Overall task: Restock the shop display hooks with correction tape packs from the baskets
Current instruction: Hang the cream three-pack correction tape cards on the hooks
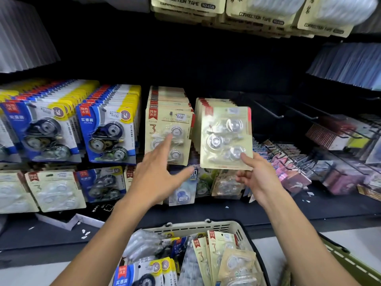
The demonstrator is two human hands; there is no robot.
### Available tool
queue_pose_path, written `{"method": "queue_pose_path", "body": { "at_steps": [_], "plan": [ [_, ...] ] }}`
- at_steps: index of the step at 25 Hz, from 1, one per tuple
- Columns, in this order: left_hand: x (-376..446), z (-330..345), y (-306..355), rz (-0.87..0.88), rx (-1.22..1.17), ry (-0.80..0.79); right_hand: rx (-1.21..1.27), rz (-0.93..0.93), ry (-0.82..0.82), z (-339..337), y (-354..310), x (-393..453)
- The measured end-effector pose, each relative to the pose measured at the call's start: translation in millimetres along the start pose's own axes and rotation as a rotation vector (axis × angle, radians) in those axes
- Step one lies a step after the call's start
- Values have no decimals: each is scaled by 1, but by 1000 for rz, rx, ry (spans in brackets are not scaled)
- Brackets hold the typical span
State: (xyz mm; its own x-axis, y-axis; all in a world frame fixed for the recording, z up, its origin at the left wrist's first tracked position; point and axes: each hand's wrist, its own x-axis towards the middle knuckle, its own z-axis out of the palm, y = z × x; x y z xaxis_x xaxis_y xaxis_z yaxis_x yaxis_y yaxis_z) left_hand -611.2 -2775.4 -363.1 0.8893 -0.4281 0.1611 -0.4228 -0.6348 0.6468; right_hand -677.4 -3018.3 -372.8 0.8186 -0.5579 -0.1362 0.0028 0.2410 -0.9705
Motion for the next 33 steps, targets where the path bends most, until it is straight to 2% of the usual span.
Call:
{"method": "queue_pose_path", "body": {
  "at_steps": [1,3,9,16,21,23,27,28,29,31,33],
  "plan": [
    [-1,5,-3,53,180,-39,-38,15,64,-6,-1,2],
    [-1,16,-8,114,317,-110,-84,16,148,-12,-1,3],
    [0,25,-15,131,334,-132,17,-52,289,-8,-3,0],
    [-4,30,-16,113,330,-176,-162,-112,293,-2,12,9],
    [-8,42,-20,105,346,-209,-52,88,141,-1,27,32],
    [-12,54,-29,57,346,-228,-87,164,105,-6,37,37],
    [-29,94,-58,-54,389,-341,-371,218,137,-20,75,34],
    [-36,106,-63,-69,403,-377,-522,218,103,-26,88,32],
    [-42,119,-67,-78,412,-408,-758,201,5,-32,99,30],
    [-55,146,-75,-137,332,-434,-1280,197,-346,-41,121,24],
    [-71,178,-84,-259,150,-458,-1581,248,-610,-46,132,15]
  ]
}}
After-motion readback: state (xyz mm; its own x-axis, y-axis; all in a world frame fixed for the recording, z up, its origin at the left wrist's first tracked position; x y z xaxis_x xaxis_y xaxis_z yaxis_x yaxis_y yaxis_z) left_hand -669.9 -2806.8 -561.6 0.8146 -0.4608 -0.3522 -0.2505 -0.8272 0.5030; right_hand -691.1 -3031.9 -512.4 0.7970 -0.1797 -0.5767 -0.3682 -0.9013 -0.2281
